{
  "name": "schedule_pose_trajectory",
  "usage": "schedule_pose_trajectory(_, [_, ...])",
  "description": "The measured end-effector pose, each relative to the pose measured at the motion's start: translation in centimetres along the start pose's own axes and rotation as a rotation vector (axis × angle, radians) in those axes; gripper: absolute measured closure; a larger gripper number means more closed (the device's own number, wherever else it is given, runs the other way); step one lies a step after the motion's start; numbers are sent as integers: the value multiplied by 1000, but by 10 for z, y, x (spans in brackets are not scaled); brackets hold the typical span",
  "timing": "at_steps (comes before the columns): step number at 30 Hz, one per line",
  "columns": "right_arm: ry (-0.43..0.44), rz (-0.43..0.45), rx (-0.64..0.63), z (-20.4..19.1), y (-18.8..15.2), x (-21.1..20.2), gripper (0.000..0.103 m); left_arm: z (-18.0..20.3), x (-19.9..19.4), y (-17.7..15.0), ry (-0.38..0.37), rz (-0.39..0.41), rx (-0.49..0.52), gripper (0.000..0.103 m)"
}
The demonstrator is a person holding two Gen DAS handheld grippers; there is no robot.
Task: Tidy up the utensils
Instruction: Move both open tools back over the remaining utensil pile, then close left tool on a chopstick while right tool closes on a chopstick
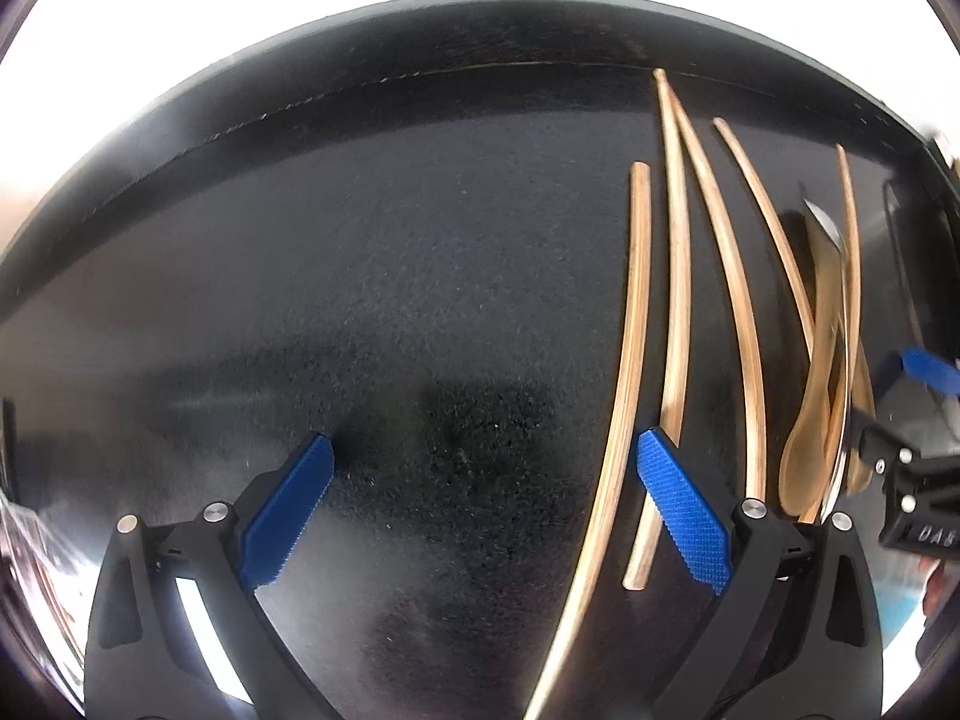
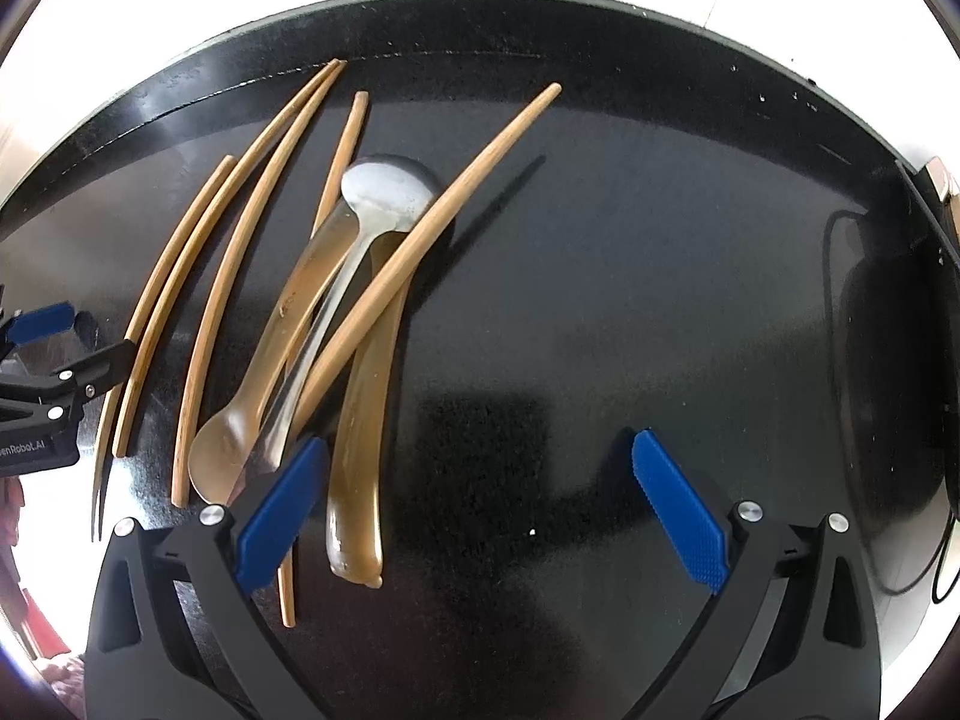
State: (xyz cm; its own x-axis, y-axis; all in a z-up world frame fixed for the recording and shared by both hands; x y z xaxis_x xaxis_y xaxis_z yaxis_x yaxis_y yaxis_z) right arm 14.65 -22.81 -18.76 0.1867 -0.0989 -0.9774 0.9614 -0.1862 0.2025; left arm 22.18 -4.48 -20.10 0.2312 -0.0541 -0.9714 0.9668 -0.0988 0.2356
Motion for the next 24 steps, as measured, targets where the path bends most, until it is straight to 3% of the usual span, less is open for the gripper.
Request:
schedule_pose_trajectory(13, [-12,-5,53,2,5,0,5,-5,-8,-17,4,5,-17,5])
schedule_pose_trajectory(19, [-15,64,-2,-4,-1,-2,5,2,-13,-18,-25,89,43,6])
schedule_pose_trajectory(20, [-15,79,-10,-4,-2,-2,5,4,-14,-18,-33,98,53,10])
schedule_pose_trajectory(22, [-13,110,-20,-6,-2,-4,7,12,-23,-16,-52,140,91,42])
schedule_pose_trajectory(23, [-11,126,-29,-8,0,-6,22,17,-27,-14,-55,150,110,87])
schedule_pose_trajectory(24, [8,143,-46,-14,3,-13,52,22,-28,-14,-60,138,125,98])
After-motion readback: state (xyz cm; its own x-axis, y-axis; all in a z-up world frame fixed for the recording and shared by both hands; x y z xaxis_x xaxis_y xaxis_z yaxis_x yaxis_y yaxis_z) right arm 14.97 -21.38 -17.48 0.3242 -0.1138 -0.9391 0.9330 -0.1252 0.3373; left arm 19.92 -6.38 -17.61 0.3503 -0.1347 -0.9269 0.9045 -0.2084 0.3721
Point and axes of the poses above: each gripper's, at about its wrist camera, not at the fingertips, and x roughly the way its jaws point, z to its right, y to its top, the point moved 9 cm from there along x, roughly the way its jaws point, and after that the axes turned 12 degrees about -x, right-handed, at the moved point
